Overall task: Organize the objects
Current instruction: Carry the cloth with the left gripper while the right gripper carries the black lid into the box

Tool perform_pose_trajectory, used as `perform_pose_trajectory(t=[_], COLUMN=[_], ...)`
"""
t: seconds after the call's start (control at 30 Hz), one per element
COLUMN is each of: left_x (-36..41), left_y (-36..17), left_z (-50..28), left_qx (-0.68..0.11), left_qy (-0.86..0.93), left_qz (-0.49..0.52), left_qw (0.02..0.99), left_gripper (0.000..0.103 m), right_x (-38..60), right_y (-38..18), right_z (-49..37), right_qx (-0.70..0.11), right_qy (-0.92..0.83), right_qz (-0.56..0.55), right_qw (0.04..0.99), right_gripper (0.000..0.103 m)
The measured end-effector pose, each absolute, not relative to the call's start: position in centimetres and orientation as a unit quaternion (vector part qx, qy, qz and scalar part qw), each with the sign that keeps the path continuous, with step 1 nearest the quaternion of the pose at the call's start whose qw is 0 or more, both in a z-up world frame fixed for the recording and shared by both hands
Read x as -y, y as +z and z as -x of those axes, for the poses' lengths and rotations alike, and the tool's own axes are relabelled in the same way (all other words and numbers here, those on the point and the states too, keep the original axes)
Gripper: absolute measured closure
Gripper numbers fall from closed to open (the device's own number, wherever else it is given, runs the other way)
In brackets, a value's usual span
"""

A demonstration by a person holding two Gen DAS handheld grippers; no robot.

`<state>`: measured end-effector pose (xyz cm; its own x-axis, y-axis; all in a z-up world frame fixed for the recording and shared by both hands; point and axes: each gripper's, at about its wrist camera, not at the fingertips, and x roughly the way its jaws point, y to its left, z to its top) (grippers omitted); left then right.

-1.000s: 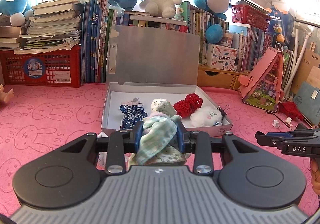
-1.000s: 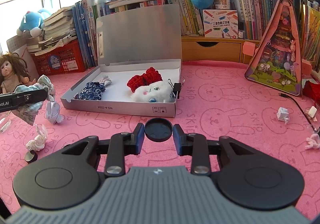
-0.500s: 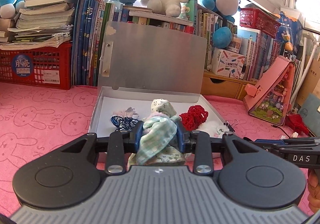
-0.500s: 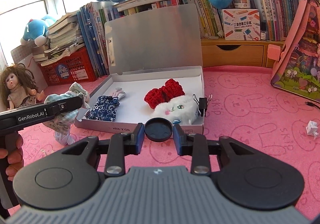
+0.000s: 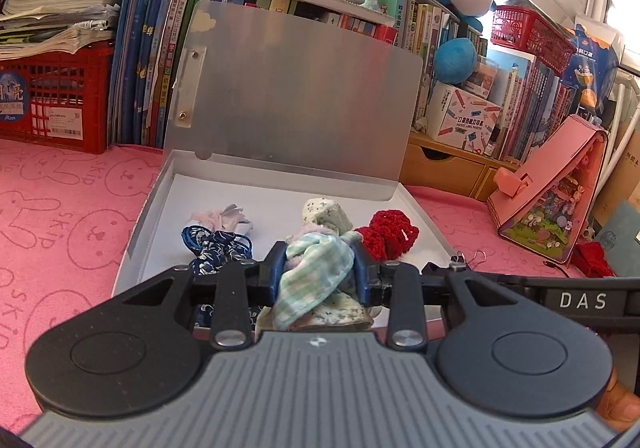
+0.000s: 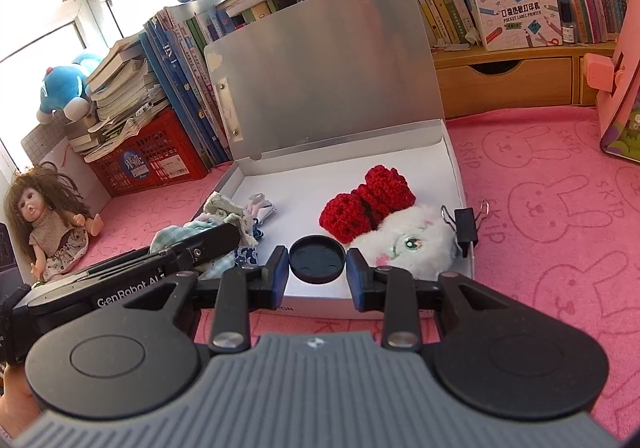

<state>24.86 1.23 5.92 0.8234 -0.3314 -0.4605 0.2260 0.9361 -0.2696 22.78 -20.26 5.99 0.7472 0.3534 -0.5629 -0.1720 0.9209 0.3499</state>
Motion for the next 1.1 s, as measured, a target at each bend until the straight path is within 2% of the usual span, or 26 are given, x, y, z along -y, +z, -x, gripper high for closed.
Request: perform_pose_trajectory(t=[0.37, 1.1], left_x=[-0.6, -1.4], left_y=[4.3, 3.1], left_z=[-27.3, -31.8], left_qx=[-0.272, -0.295], left_qy=[-0.147, -0.093], left_qz=[0.093, 0.03], left_qw=[0.946, 0.95], left_gripper=[0.064, 0.064], right_x=[19.4, 17.4], right_y=[4.5, 2.6], right_z=[-24.9, -27.2], right_qx=[-0.339, -0.351], right_qy=[0.154, 0.136], right_qz=[-0.155, -0.093], right_qw=[0.915, 0.922], right_gripper=[0.067, 0.067])
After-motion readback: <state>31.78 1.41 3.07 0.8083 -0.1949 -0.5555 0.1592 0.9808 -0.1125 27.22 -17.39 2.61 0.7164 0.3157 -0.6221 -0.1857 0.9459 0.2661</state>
